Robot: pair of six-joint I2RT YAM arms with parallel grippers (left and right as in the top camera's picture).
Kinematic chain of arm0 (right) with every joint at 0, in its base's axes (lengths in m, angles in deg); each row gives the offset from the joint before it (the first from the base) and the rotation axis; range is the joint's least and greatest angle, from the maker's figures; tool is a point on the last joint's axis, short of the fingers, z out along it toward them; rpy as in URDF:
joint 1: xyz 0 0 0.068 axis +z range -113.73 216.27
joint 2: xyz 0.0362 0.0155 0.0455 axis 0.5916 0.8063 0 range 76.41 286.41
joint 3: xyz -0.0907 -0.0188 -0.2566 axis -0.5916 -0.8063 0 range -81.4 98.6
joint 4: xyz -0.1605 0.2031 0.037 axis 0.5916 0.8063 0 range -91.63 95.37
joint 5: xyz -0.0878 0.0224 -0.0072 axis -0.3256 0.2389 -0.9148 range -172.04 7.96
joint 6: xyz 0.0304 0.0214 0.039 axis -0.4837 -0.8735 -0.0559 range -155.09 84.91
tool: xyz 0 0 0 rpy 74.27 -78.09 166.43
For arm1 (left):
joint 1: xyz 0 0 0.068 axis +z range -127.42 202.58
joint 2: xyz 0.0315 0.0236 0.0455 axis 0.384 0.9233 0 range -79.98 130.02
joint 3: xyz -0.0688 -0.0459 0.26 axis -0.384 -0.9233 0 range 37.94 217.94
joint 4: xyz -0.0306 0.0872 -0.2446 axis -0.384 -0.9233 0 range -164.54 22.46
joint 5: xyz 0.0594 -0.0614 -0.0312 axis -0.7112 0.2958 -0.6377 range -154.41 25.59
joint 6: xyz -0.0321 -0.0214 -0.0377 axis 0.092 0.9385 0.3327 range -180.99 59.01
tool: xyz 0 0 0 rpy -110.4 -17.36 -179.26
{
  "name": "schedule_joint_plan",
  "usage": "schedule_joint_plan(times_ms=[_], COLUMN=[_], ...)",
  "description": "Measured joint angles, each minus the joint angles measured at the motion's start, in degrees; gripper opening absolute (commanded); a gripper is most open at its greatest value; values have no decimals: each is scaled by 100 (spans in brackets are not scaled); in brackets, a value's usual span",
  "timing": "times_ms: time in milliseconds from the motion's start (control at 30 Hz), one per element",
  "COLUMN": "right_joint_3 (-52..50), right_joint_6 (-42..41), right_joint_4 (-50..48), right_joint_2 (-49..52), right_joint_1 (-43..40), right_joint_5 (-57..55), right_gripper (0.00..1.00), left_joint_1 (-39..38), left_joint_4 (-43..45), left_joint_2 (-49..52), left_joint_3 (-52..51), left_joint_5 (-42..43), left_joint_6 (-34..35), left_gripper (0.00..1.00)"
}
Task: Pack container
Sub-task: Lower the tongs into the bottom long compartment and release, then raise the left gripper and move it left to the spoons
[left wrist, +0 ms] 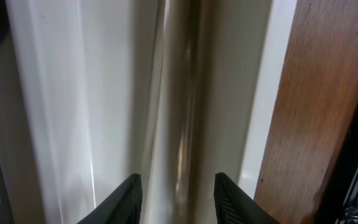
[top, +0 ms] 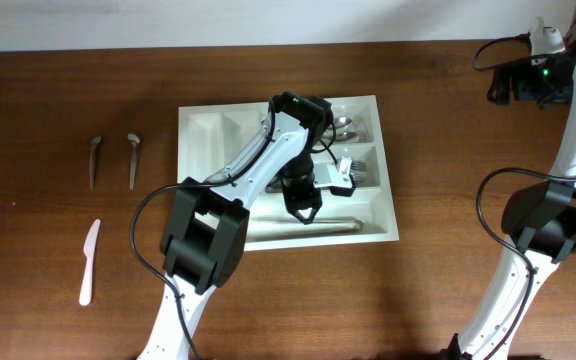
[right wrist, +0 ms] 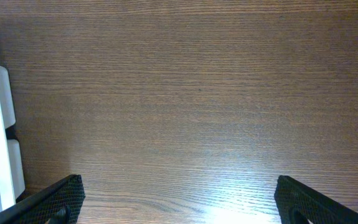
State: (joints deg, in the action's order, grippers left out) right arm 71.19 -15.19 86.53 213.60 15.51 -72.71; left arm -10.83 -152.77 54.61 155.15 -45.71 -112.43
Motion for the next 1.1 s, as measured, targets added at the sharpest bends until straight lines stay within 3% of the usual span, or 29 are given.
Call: schedule_joint_plan(times_ms=[400,467,500,533,567,767,900,1100], right_joint_3=[0,0,0,0,0,0,0,0], right_joint_6=[0,2,0,2,-4,-2,0,0], right_joint_4=[0,0,0,0,2,0,0,0], right_joint_2=[0,0,0,0,0,0,0,0], right_joint_1=[0,0,0,0,0,0,0,0], right_joint_5=[0,0,0,0,2,0,0,-2], right_gripper=[99,99,99,99,99,99,99,99], left_joint_1=[2,7,13,24,44,345,732,1646], left_joint_4=[157,175,177,170,122,-387,-511,-291], left_joint_2=[0,0,0,0,0,-15,-46,-55], left_joint_3=[155,483,699,992,1329,2990,3657,3792], left_joint_5=[-2,-2,-4,-7,-15,-339,-1005,-2194], left_joint_6=[245,417,501,595,708,1067,1366,2824], left_gripper=[42,50,61,95,99,99,99,99])
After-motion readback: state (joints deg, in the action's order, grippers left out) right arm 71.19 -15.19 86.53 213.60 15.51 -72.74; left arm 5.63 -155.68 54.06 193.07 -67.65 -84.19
